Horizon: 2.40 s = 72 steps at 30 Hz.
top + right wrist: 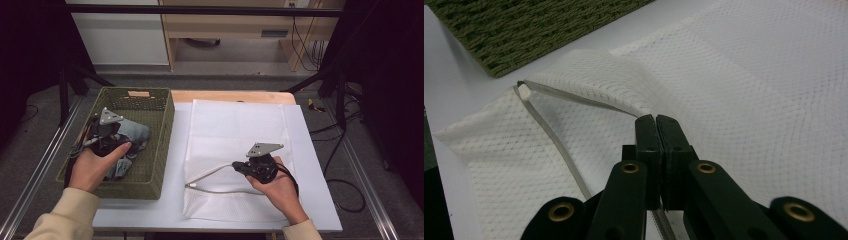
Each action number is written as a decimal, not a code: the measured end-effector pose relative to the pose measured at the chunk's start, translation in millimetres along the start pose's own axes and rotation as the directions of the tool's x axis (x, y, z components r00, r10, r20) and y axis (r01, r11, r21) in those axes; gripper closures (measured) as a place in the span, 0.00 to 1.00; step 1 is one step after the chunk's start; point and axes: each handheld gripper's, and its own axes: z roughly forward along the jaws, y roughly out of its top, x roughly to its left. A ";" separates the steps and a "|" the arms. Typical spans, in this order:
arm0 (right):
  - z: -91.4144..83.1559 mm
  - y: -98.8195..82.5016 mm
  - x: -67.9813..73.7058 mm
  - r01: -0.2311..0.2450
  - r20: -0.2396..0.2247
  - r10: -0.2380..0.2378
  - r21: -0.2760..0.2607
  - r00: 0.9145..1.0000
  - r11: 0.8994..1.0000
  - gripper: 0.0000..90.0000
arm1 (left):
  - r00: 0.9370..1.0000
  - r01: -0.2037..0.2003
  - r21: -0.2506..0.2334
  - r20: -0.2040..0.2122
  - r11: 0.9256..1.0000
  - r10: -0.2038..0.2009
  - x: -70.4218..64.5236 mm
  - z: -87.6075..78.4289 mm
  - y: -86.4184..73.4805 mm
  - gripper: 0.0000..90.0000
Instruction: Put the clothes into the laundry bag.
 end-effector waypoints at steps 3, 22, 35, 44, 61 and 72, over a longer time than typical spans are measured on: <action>-0.1 0.0 0.1 0.001 -0.002 -0.001 0.003 1.000 1.000 0.99 | 1.000 0.015 0.014 -0.008 1.000 -0.015 9.7 5.8 -0.8 0.07; 4.8 -1.2 0.2 0.003 -0.009 -0.003 0.017 1.000 1.000 0.99 | 0.996 0.078 0.128 -0.063 0.989 -0.071 40.0 50.0 -18.0 0.07; 5.0 -1.2 1.5 0.005 -0.014 -0.005 0.018 1.000 1.000 0.99 | 0.994 0.097 0.176 -0.062 0.980 -0.087 45.9 63.9 -30.8 0.07; 5.6 -1.4 1.8 0.005 -0.018 -0.005 0.022 1.000 1.000 0.99 | 0.993 0.107 0.192 -0.071 0.976 -0.095 45.7 74.8 -31.8 0.07; 2.7 -1.1 1.3 0.006 -0.024 -0.006 0.016 1.000 1.000 0.99 | 0.993 0.104 0.244 -0.088 0.964 -0.085 48.4 90.8 -37.9 0.05; 7.1 -1.9 0.8 0.005 -0.026 -0.004 0.029 1.000 1.000 0.99 | 0.996 0.075 0.266 -0.071 0.961 -0.058 54.0 107.6 -45.8 0.01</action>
